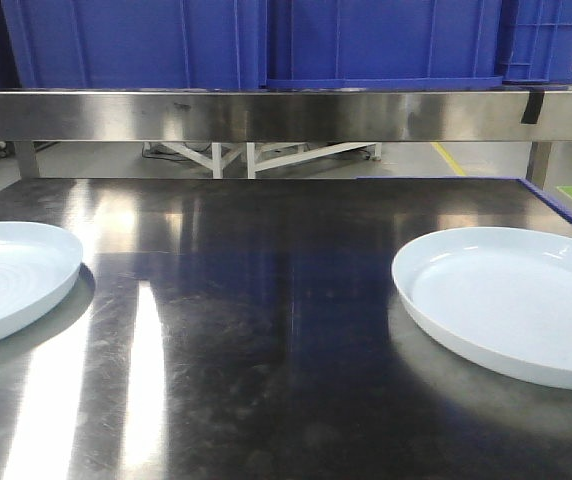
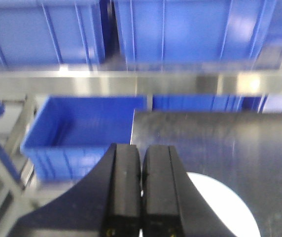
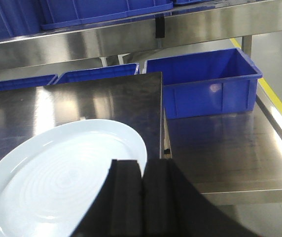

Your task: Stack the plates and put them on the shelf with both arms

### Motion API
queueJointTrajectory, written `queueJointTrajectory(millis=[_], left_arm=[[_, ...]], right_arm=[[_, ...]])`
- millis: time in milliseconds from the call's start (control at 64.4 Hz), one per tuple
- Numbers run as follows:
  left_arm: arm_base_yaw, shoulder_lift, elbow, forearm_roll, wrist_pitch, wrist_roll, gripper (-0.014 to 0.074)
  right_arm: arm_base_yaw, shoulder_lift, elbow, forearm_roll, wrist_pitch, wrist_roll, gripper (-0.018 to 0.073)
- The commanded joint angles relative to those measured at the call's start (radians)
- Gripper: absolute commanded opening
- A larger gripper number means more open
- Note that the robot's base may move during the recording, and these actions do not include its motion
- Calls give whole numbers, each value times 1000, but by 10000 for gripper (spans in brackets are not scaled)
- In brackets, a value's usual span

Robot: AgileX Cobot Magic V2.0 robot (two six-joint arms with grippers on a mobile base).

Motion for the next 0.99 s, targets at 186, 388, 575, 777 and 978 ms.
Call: queueJointTrajectory(millis=[186, 388, 575, 777, 978], left_arm=[[-7, 86, -63, -14, 5, -3, 90], [-7, 86, -63, -10, 19, -3, 90], [-7, 86, -63, 14, -6, -3, 90], [-7, 86, -63, 14, -6, -3, 90], [-7, 86, -63, 14, -45, -3, 90]], right_arm=[[-3, -19, 0, -6, -81, -1, 23], [-3, -19, 0, -6, -81, -1, 23], [-3, -19, 0, -6, -81, -1, 23], [-3, -19, 0, -6, -81, -1, 23], [-3, -19, 0, -6, -81, -1, 23]])
